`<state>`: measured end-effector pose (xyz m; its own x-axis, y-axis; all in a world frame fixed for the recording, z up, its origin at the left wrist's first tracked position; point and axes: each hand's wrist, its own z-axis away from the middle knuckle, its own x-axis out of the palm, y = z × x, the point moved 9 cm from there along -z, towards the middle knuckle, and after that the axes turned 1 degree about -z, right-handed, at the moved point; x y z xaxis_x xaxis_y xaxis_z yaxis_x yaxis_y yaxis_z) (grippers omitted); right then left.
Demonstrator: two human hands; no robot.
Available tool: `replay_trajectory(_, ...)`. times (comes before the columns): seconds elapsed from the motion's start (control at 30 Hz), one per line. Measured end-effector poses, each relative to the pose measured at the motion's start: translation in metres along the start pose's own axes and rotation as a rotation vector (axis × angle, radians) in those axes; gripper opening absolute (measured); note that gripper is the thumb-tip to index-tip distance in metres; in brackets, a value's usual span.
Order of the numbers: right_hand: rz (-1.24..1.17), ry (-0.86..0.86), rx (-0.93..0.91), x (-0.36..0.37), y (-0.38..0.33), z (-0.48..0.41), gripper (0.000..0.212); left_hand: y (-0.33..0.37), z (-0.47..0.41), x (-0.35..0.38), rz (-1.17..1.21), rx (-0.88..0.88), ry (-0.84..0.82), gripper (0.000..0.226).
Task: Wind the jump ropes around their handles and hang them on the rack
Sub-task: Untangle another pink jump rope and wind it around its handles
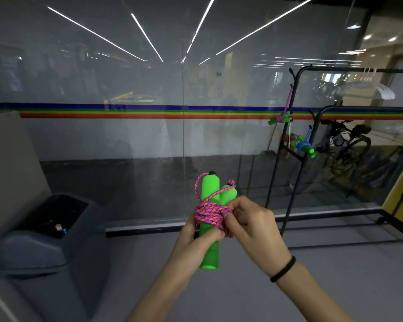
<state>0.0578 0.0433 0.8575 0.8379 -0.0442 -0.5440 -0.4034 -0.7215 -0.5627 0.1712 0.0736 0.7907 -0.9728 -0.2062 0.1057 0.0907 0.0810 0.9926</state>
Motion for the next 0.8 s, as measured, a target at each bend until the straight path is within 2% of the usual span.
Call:
replay_trajectory(0.1,0.044,0.082,-0.036,-0.002,0.001,-0.001,0.004,0.0,0.0,0.01,0.038,0.033,0.059,0.029)
replay_trajectory(0.27,0.081,0.176,-0.022,-0.013,0.011,-0.006,0.025,0.004,-0.006,0.031,0.073,0.073,0.097,0.036)
replay_trajectory(0.4,0.044,0.195,-0.029,-0.025,0.023,-0.002,0.015,-0.002,-0.016,0.042,0.035,0.053,0.076,0.039)
replay_trajectory(0.47,-0.005,0.168,-0.036,-0.033,0.032,-0.002,0.014,-0.004,-0.022,0.047,0.026,0.066,0.063,0.046)
replay_trajectory(0.6,-0.155,0.098,-0.036,-0.051,0.046,-0.009,0.014,-0.001,-0.032,0.058,0.017,0.073,0.045,0.04)
replay_trajectory(0.7,-0.28,0.122,0.036,-0.065,0.058,-0.013,0.011,0.001,-0.037,0.071,0.034,0.049,0.019,0.039)
replay_trajectory(0.8,-0.43,0.128,0.115,-0.071,0.071,-0.016,0.023,0.0,-0.047,0.082,0.077,0.038,0.013,0.051)
